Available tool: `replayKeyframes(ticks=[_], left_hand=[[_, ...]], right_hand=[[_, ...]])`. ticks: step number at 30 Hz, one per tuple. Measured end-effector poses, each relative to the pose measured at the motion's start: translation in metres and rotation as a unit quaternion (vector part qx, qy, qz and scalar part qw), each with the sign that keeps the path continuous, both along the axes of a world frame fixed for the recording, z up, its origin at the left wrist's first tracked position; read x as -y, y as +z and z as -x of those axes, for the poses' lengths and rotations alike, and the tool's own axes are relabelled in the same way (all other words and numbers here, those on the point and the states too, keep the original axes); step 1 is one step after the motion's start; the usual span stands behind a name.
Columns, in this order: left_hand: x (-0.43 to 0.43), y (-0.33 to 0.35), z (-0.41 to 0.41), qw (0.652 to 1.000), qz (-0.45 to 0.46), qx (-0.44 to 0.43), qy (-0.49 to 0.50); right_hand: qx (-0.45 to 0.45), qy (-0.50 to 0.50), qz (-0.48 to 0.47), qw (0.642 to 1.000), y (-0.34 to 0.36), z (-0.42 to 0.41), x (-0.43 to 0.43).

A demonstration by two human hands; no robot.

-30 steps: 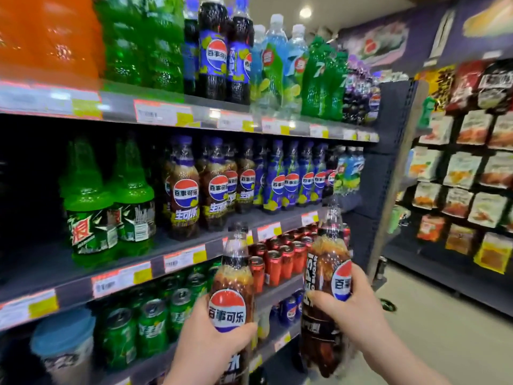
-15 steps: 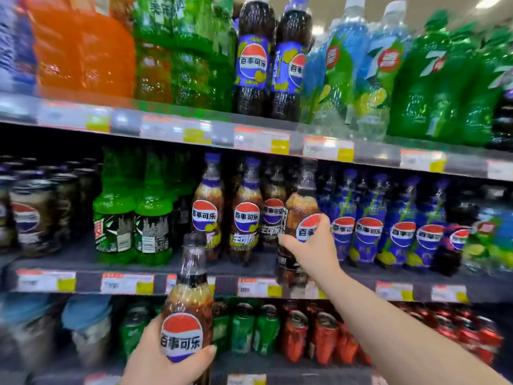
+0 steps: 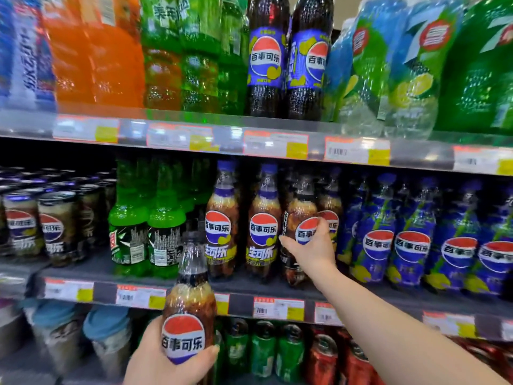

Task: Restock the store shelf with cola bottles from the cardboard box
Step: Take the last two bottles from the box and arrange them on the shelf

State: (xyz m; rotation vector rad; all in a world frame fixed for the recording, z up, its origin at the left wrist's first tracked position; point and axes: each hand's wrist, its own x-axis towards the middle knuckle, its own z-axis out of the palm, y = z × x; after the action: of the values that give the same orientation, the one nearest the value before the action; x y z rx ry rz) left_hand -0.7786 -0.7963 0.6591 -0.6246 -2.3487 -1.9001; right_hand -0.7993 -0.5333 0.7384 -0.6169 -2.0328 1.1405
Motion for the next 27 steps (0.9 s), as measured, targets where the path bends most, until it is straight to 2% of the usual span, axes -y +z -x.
replayKeyframes(ticks=[6, 12, 16, 22, 27], left_hand=[[-0.017, 0.025, -0.003, 0.996, -0.011, 0.081, 0.032], [-0.031, 0.033, 0.004, 0.997, -0.017, 0.078, 0.024], [-0.034, 0.038, 0.008, 0.996, -0.020, 0.084, 0.022], [-0.026, 0.040, 0.023, 0.997, -0.010, 0.079, -0.012], [-0.022, 0.041, 0.033, 0.997, -0.007, 0.074, -0.038]], right_hand=[[-0.018, 0.034, 0.043, 0.998, -0.006, -0.004, -0.004], [0.105, 0.091, 0.048, 0.989, -0.023, -0.025, -0.009], [0.114, 0.072, 0.022, 0.991, -0.025, -0.026, -0.010], [0.113, -0.006, 0.010, 0.994, -0.032, -0.020, -0.007], [0.123, 0.025, 0.028, 0.992, -0.027, -0.022, -0.009]])
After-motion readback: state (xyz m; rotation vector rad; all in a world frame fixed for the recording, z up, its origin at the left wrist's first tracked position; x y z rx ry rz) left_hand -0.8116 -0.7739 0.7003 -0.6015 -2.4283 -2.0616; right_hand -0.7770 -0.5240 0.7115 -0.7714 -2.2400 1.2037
